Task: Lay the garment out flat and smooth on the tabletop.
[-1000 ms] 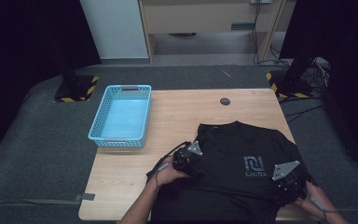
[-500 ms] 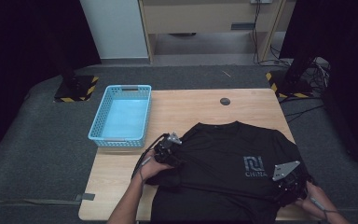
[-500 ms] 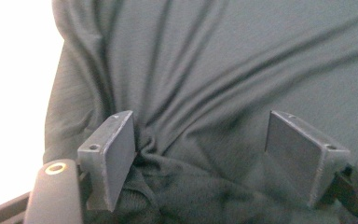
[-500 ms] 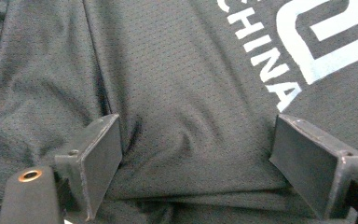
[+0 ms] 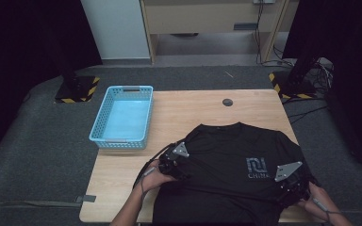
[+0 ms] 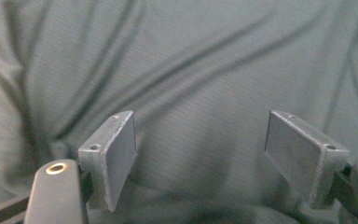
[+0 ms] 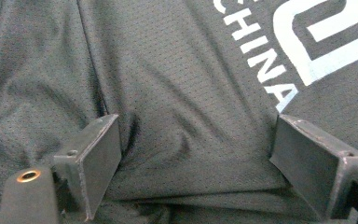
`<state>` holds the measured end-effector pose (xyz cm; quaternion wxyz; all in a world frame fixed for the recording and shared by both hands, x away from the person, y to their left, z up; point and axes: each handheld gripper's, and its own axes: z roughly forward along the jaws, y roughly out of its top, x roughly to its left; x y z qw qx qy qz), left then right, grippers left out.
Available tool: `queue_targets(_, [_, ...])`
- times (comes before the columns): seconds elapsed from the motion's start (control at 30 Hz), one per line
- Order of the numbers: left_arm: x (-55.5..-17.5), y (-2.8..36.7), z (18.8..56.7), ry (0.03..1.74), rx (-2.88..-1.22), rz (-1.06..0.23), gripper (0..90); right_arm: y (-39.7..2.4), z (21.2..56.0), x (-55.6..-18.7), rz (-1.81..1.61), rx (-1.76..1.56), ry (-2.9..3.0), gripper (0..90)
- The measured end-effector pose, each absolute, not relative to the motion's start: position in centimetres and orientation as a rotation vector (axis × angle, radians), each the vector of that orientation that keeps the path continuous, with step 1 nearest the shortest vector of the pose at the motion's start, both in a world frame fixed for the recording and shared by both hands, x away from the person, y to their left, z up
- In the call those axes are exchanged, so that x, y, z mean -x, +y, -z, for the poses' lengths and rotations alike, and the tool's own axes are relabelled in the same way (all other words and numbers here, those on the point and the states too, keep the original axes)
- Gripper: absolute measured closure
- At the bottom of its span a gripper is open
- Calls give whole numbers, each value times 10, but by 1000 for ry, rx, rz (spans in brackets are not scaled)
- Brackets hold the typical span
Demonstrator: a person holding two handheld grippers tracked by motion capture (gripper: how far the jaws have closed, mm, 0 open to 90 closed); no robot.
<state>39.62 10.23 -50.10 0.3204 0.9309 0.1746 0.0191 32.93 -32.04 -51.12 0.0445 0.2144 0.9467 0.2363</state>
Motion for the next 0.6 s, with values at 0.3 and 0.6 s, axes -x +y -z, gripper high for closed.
queue_targets(0.3, [-382,125,510,475,-2487,-68,241,-302,512,-333,-776,-744,2846,176])
queue_targets(0.6, [-391,161,511,477,-2501,-87,232,-307,514,-334,-803,-699,2832,179])
